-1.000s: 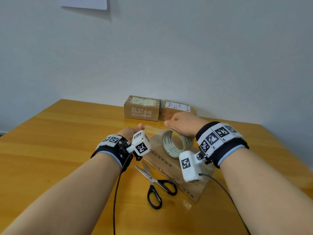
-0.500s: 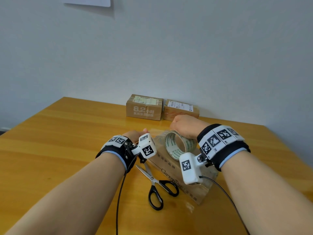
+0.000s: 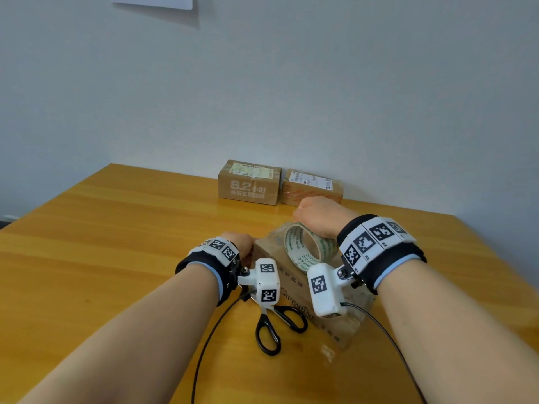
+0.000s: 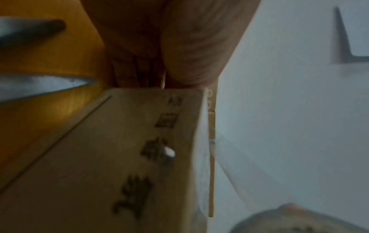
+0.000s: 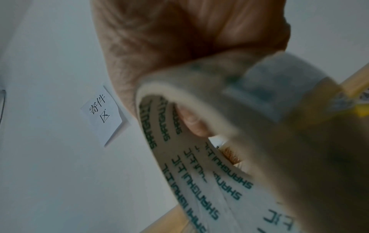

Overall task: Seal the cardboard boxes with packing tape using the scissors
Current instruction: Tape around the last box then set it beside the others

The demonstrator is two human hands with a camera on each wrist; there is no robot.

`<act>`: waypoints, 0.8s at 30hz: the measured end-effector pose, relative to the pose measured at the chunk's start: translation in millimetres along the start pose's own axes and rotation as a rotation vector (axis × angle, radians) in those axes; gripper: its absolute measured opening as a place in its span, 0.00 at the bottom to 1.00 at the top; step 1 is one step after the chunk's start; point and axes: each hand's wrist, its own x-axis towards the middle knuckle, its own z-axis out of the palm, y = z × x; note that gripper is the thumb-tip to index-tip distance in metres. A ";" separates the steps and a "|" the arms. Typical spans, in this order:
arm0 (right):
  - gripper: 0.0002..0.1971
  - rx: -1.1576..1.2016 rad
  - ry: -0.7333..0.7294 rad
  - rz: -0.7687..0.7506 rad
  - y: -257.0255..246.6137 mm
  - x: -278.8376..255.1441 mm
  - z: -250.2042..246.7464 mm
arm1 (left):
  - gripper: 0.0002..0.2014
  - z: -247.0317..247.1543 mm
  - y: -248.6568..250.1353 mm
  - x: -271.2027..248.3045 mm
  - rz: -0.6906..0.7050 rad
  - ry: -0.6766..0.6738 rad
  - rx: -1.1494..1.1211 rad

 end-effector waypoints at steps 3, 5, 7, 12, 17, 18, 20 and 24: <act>0.18 0.013 0.007 0.013 1.6 -1.1 1.0 | 0.15 -0.6 -0.8 1.0 0.030 -0.015 0.123; 0.17 0.016 0.006 0.017 2.5 -1.0 1.6 | 0.09 -7.3 3.6 -5.8 0.051 0.023 -0.032; 0.18 0.013 0.001 0.020 2.3 -2.5 2.0 | 0.14 -16.5 5.8 -8.4 0.089 0.084 -0.382; 0.16 -0.009 0.019 0.016 3.5 -1.2 4.5 | 0.22 -12.2 10.4 -32.7 0.311 -0.149 -0.377; 0.21 0.220 0.046 0.020 5.8 -6.9 0.6 | 0.25 -2.7 12.5 -22.5 0.319 -0.213 -0.321; 0.23 0.298 0.041 0.018 8.8 -7.1 -0.1 | 0.27 -4.5 15.7 -20.4 0.320 -0.178 -0.309; 0.23 0.498 0.044 0.003 15.8 -6.5 1.3 | 0.30 -8.6 22.9 -16.7 0.337 -0.080 -0.253; 0.30 0.733 0.055 0.038 26.5 -0.7 8.4 | 0.36 -14.3 32.7 -14.4 0.446 0.137 -0.034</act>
